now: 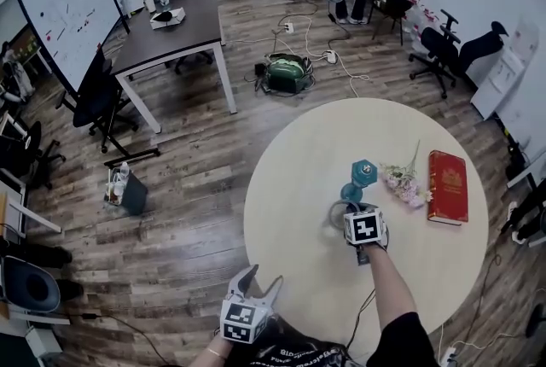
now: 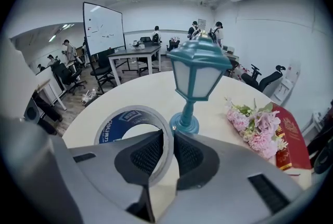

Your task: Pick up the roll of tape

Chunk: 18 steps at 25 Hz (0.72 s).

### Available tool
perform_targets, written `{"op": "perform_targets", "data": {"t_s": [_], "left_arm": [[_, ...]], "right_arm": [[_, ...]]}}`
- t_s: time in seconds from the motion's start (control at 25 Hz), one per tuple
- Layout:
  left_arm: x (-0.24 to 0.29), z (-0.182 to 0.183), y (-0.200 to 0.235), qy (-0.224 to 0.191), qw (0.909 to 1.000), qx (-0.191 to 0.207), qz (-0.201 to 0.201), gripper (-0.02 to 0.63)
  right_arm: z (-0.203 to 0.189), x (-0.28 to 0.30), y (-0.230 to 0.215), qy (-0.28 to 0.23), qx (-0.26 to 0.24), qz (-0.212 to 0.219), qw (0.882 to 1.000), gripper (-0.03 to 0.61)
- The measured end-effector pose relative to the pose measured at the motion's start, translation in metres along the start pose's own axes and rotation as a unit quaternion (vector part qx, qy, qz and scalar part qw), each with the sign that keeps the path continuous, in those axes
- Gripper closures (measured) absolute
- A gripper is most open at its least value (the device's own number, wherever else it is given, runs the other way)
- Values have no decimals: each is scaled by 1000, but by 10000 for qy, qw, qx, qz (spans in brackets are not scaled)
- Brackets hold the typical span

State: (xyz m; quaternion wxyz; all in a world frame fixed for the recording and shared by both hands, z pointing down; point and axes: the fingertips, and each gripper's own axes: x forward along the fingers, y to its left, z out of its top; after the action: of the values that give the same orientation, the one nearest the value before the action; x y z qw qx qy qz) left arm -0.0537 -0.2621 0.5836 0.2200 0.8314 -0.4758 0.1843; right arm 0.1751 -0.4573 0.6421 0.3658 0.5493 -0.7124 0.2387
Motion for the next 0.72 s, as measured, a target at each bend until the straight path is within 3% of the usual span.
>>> {"op": "perform_targets", "data": {"t_s": [0.72], "left_arm": [[-18,-1,-33,-299,9987,59,-405,330]], "right_arm": [[9,-102,15,-946,-5,-231,9952,508]]}}
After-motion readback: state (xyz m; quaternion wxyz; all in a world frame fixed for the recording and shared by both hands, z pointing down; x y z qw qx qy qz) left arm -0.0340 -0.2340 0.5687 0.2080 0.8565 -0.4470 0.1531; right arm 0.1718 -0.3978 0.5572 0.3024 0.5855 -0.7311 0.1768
